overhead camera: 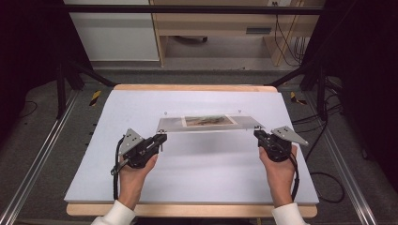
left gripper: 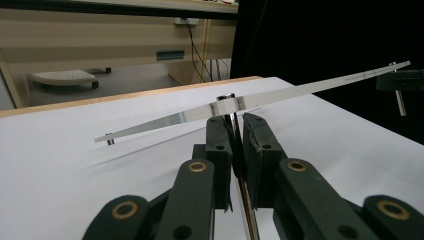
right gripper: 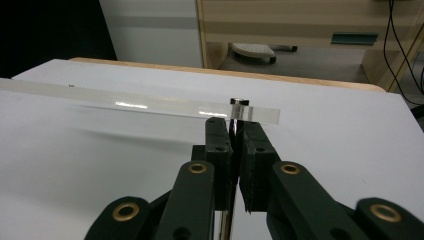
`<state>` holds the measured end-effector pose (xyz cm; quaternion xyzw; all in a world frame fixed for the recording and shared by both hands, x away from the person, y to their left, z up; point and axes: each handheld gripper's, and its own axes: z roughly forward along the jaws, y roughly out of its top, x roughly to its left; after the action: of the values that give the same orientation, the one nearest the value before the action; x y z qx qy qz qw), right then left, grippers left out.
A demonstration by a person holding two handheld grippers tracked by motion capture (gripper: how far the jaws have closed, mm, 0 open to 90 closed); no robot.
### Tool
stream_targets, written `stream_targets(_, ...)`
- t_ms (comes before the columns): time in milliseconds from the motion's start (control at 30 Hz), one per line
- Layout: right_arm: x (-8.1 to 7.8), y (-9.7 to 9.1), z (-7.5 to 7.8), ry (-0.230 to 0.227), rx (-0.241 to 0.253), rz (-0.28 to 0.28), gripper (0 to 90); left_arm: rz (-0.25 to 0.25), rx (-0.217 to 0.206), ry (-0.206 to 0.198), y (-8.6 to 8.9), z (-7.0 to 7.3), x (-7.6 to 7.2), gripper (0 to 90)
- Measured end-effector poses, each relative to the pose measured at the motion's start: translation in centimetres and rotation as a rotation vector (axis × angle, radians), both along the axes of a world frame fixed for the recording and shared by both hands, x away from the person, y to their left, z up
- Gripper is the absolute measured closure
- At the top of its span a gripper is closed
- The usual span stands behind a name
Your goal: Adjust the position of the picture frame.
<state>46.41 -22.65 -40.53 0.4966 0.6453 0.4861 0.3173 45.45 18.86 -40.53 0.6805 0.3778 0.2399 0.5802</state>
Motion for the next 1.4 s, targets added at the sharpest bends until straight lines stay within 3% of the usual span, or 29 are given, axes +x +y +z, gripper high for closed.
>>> stream_targets(600,-0.6,1.7,-0.5,0.025,-0.019,0.008,83.0,0.008,0.003,0.017,1.6,-0.9,1.1,81.1)
stream_targets(833,-1.0,2.1,-1.0,0.039,-0.021,0.030,83.2,0.010,0.003,0.069,2.4,-2.1,0.9,81.8)
stream_targets(1133,-1.9,2.0,-2.4,0.099,0.024,0.035,84.6,-0.008,0.048,0.114,2.4,-3.0,0.3,82.4)
stream_targets(1400,-2.6,2.0,-3.9,0.140,0.025,0.049,85.1,-0.013,0.108,0.172,2.4,-4.1,-0.1,83.0)
